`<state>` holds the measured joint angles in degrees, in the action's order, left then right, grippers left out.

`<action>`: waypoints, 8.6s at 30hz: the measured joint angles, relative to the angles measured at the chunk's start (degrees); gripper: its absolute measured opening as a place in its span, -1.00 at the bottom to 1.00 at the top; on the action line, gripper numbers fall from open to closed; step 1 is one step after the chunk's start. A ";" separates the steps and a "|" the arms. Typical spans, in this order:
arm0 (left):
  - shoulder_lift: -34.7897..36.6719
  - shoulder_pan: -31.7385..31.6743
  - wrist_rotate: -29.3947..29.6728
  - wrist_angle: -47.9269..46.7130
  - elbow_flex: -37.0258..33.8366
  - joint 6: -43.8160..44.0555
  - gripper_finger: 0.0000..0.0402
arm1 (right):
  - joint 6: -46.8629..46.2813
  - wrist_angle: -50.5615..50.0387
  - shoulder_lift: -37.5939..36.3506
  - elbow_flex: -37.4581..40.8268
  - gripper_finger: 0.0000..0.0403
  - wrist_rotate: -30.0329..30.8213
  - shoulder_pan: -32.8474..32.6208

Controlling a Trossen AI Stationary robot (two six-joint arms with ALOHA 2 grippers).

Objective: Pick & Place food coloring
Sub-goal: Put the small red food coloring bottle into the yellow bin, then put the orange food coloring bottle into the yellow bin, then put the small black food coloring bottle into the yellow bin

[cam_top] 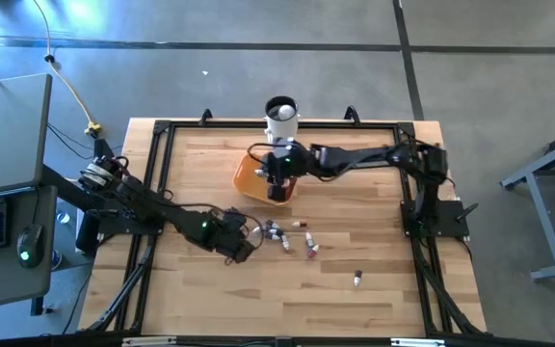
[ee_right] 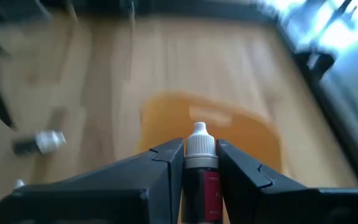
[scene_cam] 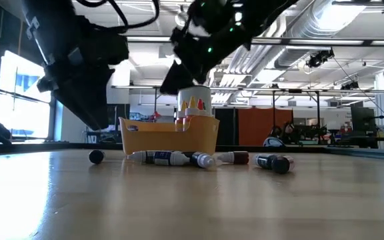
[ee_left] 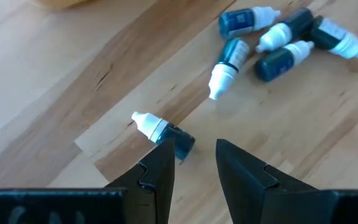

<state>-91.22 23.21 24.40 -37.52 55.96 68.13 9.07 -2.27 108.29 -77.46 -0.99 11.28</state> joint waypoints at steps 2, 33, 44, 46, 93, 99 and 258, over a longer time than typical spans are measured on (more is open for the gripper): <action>0.00 1.38 1.95 -0.60 0.00 1.01 -0.42 | 0.26 -4.36 3.31 -3.63 -0.59 -0.49 0.66; 0.00 2.71 4.66 -10.73 -0.04 2.92 -0.42 | 4.50 -60.34 13.18 -37.81 -0.17 12.88 -12.12; 0.00 3.97 4.67 -10.34 -0.04 3.51 -0.42 | -10.19 -72.10 13.09 -33.31 -0.17 12.90 -23.19; 0.00 4.52 4.79 -10.40 -0.04 4.18 -0.42 | -14.56 -71.42 13.09 -30.79 -0.17 12.83 -24.81; 0.00 4.94 5.91 -5.57 -0.04 4.32 -0.42 | -30.10 -56.93 13.25 -12.60 -0.17 6.38 -30.38; 0.00 4.94 4.93 -5.59 -0.04 4.20 -0.42 | -33.68 -55.63 13.25 -12.60 -0.17 4.82 -29.38; 9.20 4.94 8.14 -5.07 -0.04 4.16 -0.42 | -15.22 -51.45 2.93 2.78 -0.68 15.25 -44.59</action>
<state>-82.02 28.14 32.53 -42.59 55.92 72.29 -6.15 -53.72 111.21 -74.67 14.26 -33.30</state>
